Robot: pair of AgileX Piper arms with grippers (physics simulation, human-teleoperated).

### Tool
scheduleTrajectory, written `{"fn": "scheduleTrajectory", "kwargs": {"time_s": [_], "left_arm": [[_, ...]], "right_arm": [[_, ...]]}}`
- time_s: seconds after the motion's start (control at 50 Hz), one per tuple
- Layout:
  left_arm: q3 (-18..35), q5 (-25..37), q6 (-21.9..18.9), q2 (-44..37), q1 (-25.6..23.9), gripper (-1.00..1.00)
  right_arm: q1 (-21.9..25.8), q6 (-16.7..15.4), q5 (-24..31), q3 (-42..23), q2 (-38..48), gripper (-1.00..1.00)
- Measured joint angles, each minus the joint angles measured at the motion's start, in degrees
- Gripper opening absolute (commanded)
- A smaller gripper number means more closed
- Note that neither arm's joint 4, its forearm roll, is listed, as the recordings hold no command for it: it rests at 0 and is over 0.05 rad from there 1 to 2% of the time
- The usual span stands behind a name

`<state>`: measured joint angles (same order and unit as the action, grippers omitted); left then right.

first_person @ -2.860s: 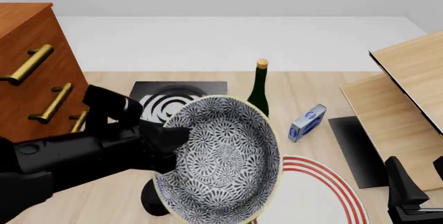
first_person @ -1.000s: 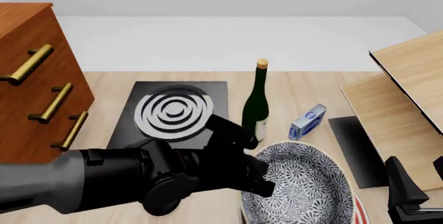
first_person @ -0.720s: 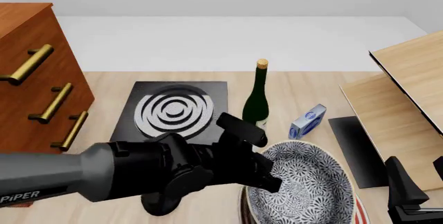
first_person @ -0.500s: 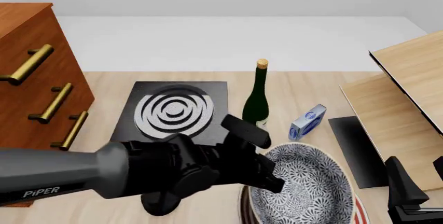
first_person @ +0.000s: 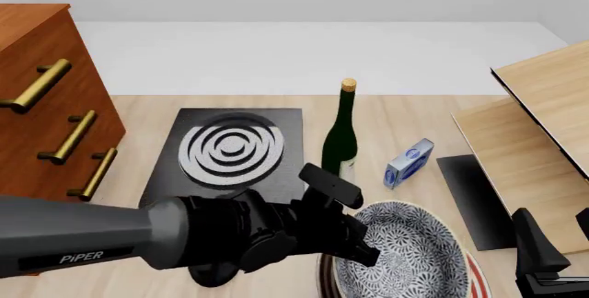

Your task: Pick up the akita bowl and put it on the plate.

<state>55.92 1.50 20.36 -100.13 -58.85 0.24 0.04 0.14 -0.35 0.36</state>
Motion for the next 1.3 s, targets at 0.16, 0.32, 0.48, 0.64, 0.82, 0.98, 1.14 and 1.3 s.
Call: {"fn": "scheduleTrajectory", "kwargs": {"time_s": [0.16,0.32,0.48,0.64,0.82,0.98,1.14,1.3], "left_arm": [[-0.4,-0.6,0.0,-0.3,-0.2,-1.00],[-0.8,-1.1,0.1,-0.6,-0.4,-1.00],[-1.1,-1.5,0.3,-1.0,-0.7,-1.00],[-1.4,-2.1,0.4,-1.3,-0.8,-1.00],[-1.8,-2.9,0.5,-1.5,-0.9,-1.00],[-2.1,-3.9,0.2,-1.2,-0.9,1.00],[-2.3,-4.4,0.0,-0.7,-1.2,1.00],[-1.8,-3.4,-1.0,1.3,-1.1,1.00]], "right_arm": [[0.0,0.0,0.0,0.0,0.0,1.00],[0.0,0.0,0.0,0.0,0.0,1.00],[0.0,0.0,0.0,0.0,0.0,1.00],[0.0,0.0,0.0,0.0,0.0,1.00],[0.0,0.0,0.0,0.0,0.0,1.00],[0.2,0.0,-0.2,0.1,0.1,1.00],[0.3,0.0,-0.2,0.1,0.1,1.00],[0.3,0.0,-0.2,0.1,0.1,1.00]]}}
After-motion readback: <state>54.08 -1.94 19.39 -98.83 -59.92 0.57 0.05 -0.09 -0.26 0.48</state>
